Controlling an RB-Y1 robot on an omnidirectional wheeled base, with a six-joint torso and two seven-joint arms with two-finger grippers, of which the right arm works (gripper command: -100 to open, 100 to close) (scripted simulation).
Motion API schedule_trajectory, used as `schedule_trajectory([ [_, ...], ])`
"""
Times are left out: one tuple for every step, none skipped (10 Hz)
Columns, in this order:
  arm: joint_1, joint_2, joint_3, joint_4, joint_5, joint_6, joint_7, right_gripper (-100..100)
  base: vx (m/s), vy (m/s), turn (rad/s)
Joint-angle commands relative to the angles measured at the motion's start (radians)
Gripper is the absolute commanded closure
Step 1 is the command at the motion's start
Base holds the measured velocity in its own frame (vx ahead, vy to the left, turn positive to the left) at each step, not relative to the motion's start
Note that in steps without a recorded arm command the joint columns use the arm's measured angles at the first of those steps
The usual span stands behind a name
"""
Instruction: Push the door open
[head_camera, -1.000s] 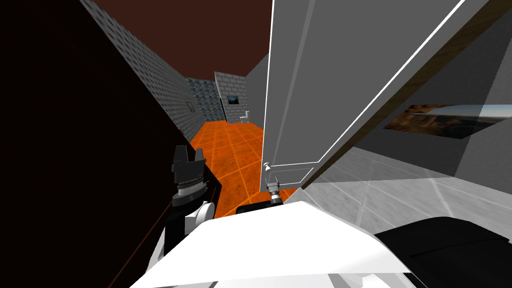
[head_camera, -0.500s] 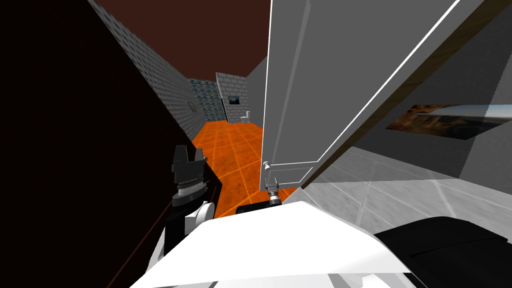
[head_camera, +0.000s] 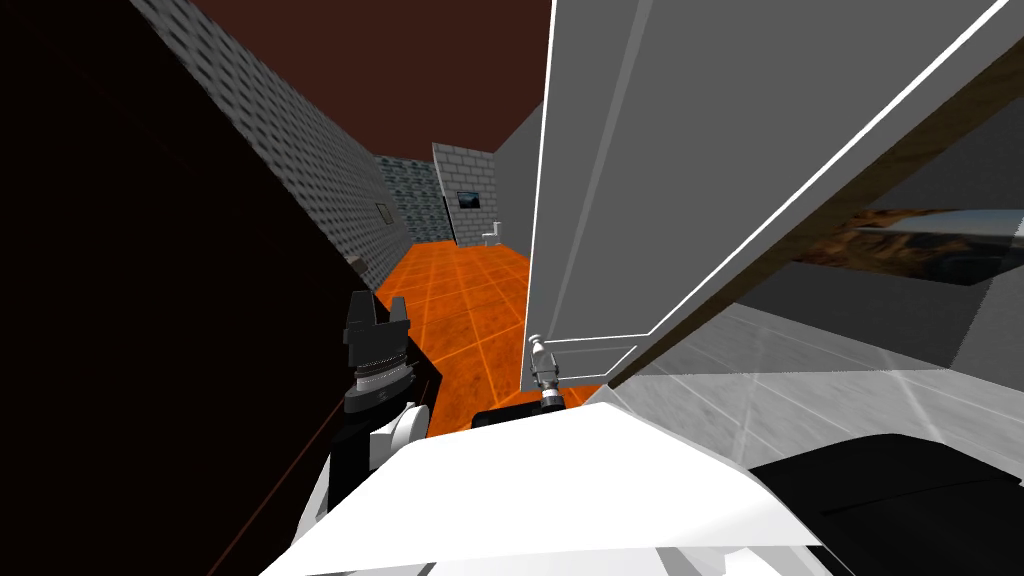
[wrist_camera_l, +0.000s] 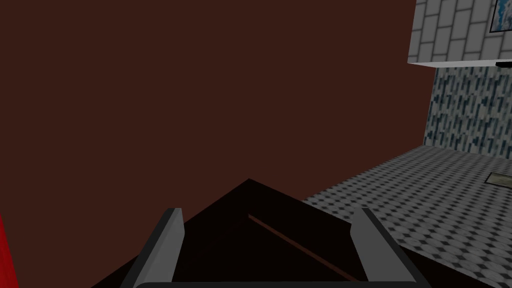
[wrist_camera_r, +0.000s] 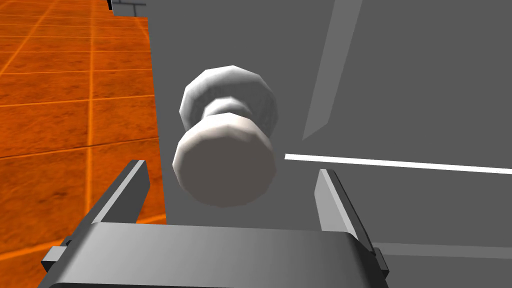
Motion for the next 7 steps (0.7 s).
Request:
schedule_trajectory([
  [-0.007,0.007,-0.005,0.005,-0.002,0.002,-0.001,-100,0.184,-0.014,0.015],
  [-0.004,0.004,-0.003,0.004,-0.001,0.0,-0.001,-100,0.082,-0.009,0.005],
  [-0.004,0.004,-0.003,0.004,-0.001,0.0,-0.001,100,-0.009,0.004,0.008],
  [-0.004,0.004,-0.003,0.004,-0.001,0.0,-0.001,100,-0.028,0.006,0.0],
  [-0.004,0.004,-0.003,0.004,-0.001,0.0,-0.001,100,-0.024,0.002,-0.003],
  [-0.004,0.004,-0.003,0.004,-0.001,0.0,-0.001,100,-0.017,0.0,-0.001],
  [-0.004,0.004,-0.003,0.004,-0.001,0.0,-0.001,100,-0.01,0.0,0.0],
])
